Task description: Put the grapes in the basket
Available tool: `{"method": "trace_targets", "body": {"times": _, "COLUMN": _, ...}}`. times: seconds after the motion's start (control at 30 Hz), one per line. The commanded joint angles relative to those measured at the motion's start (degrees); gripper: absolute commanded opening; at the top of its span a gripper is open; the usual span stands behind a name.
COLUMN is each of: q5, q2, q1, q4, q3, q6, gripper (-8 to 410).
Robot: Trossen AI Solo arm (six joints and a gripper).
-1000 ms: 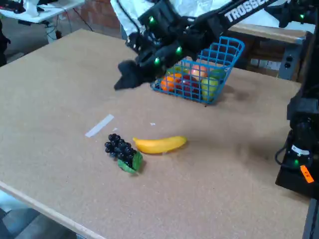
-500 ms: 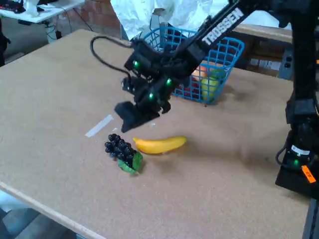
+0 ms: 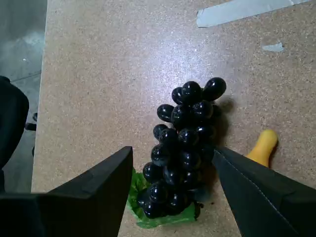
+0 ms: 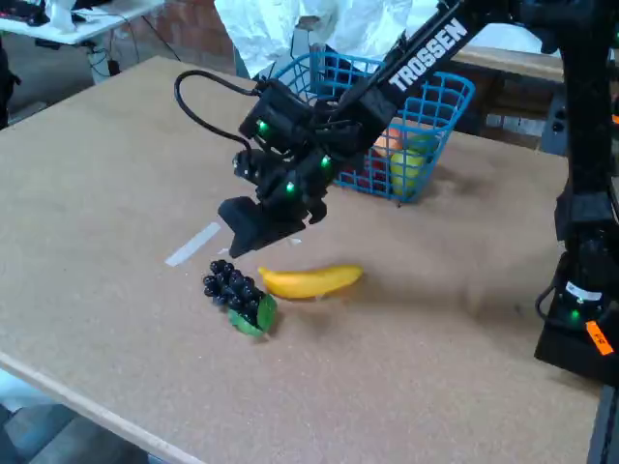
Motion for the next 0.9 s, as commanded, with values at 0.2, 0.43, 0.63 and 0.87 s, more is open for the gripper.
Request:
{"method": "trace_targets", "body": {"times": 0.2, "q5": -0.94, "q2": 3.39, "q1": 0.76, "q4": 0.52, "q3": 0.92, "q6": -1.01, "gripper": 229}}
{"method": "trace_targets", "body": {"times": 0.43, "q5": -1.9, "q2": 8.79, "q1": 1.51, "q4": 0.57, "q3": 5.2, "q6": -1.09, "gripper": 229}}
{"method": "trace_targets", "body": {"times": 0.63, "q5": -1.84, "q2": 12.02, "q1": 1.64, "q4": 0.09, "q3": 8.61, "q6": -0.98, "gripper": 229}}
{"method": "trace_targets", "body": {"times": 0.87, "q5": -1.33, "q2": 12.04, "q1": 1.79, "q4": -3.93, "q3": 9.31, "q6": -0.72, "gripper": 229}}
